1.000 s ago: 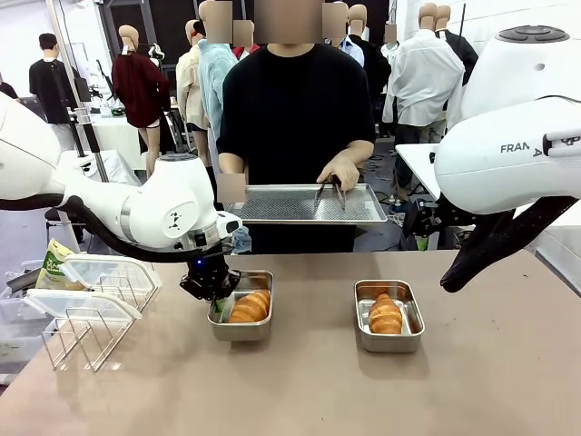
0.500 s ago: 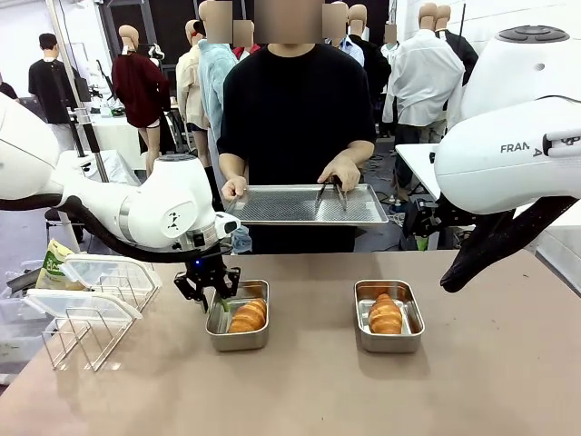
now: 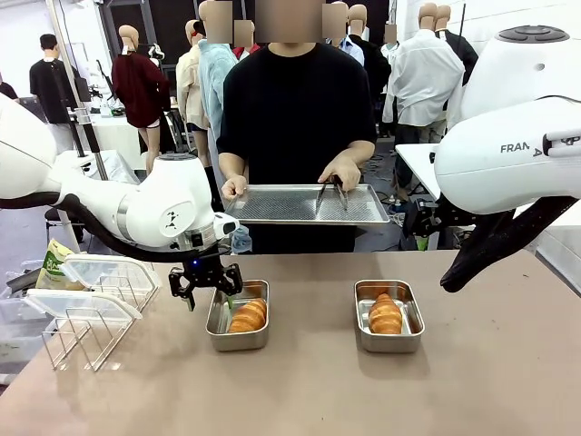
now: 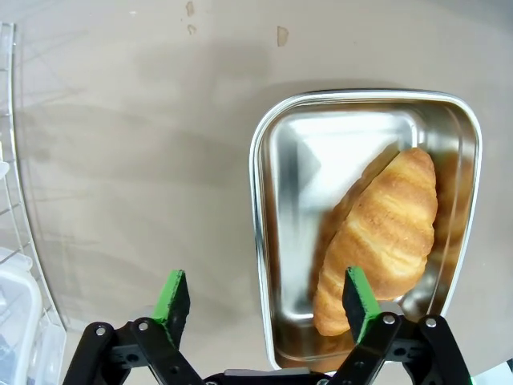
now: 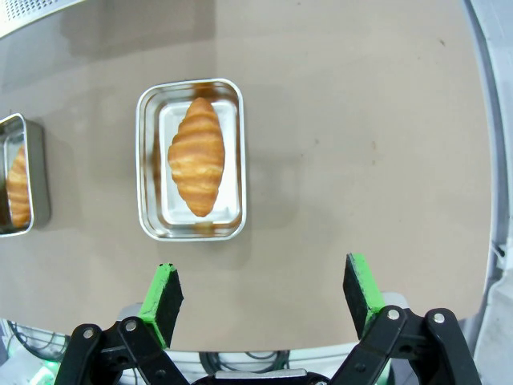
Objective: Place the bread in airtight containers.
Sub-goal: Once an object is inside an Airtight Container , place the container in the center of the table, then pick up one Airtight Container lid and hand it to the human.
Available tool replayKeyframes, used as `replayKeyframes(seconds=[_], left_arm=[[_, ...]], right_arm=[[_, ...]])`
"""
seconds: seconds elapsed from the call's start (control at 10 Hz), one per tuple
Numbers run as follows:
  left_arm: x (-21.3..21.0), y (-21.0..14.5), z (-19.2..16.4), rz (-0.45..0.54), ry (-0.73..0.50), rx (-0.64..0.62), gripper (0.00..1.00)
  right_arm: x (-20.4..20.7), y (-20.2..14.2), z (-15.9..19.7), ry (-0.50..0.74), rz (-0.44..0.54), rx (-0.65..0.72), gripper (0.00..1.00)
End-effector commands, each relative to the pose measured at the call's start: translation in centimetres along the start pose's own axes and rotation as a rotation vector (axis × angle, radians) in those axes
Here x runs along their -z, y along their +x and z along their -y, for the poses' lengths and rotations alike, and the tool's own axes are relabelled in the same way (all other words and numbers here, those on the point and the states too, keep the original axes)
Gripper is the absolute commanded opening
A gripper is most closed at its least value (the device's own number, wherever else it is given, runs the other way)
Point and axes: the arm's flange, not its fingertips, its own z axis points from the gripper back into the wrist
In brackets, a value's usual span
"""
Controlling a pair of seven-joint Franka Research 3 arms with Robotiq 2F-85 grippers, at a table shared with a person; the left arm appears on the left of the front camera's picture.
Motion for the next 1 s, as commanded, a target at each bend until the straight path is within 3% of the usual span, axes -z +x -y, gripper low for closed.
replayKeyframes(seconds=[0.0, 0.1, 0.2, 0.9], left_arm=[[-0.44, -0.20, 0.30, 0.003, 0.018, -0.026, 1.00], [-0.55, -0.07, 0.20, -0.025, 0.016, -0.061, 1.00], [-0.02, -0.01, 0.01, 0.000, 0.000, 0.000, 1.00], [-0.02, -0.01, 0.01, 0.000, 0.000, 0.000, 1.00]], right_arm=[[-0.05, 0.04, 0.03, 0.000, 0.001, -0.003, 1.00], [-0.05, 0.04, 0.03, 0.000, 0.001, -0.003, 1.00], [-0.05, 0.04, 0.03, 0.000, 0.001, -0.003, 1.00], [-0.05, 0.04, 0.03, 0.000, 0.001, -0.003, 1.00]])
